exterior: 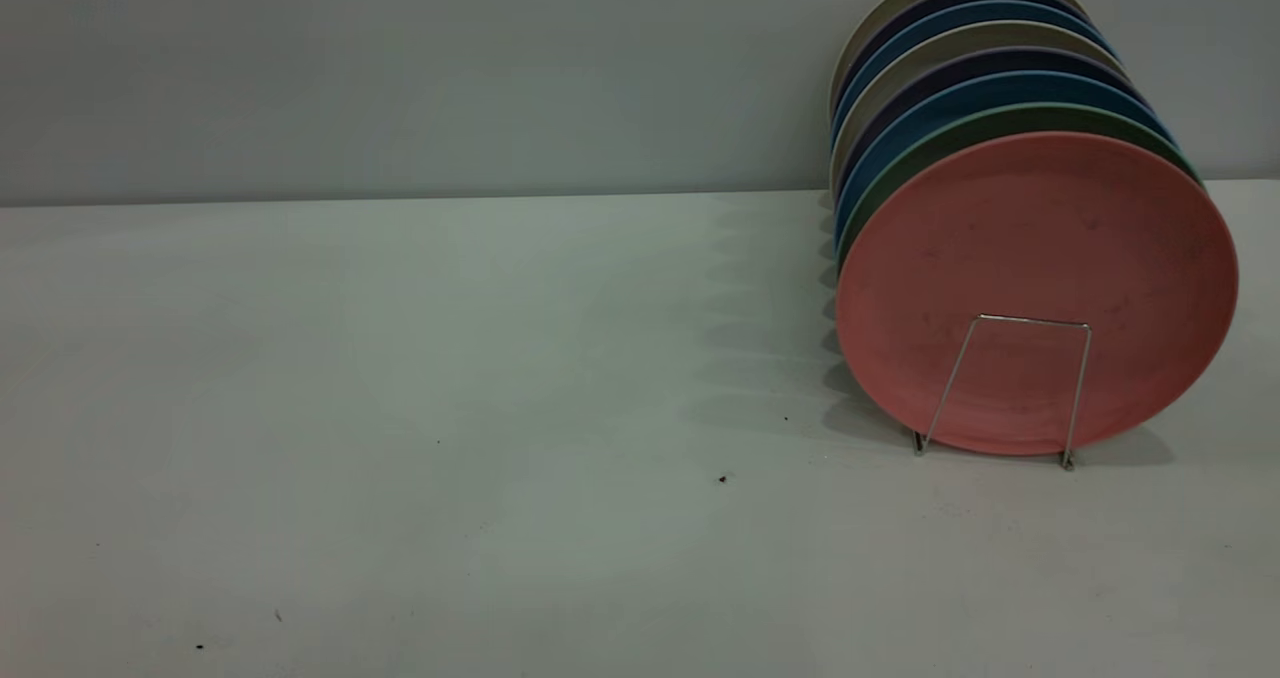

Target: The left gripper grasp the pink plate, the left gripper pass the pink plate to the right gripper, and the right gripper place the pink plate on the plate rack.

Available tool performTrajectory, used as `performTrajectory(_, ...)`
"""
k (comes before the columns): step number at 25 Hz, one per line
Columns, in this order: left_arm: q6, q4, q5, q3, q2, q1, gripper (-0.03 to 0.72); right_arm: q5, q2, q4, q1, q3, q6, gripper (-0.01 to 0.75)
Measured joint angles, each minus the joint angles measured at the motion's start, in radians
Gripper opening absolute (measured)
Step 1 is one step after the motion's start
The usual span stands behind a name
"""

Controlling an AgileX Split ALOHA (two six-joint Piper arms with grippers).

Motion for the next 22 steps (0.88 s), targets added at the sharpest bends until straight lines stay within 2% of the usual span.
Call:
performTrajectory(4, 0.0, 0.0, -0.006, 0.103, -0.143, 0.0, 0.404, 0.0, -0.135, 0.039, 0.0, 0.075, -0.025, 0.5)
performTrajectory(10, -0.028, 0.004, -0.026, 0.34, -0.373, 0.0, 0.404, 0.0, -0.308, 0.089, 0.003, 0.183, -0.066, 0.5)
performTrajectory(16, -0.062, 0.056, -0.022, 0.475, -0.558, 0.0, 0.404, 0.0, -0.416, 0.094, 0.112, 0.262, -0.099, 0.5)
performTrajectory(22, -0.073, 0.128, -0.013, 0.543, -0.687, 0.0, 0.404, 0.0, -0.43, -0.001, 0.141, 0.268, -0.071, 0.5)
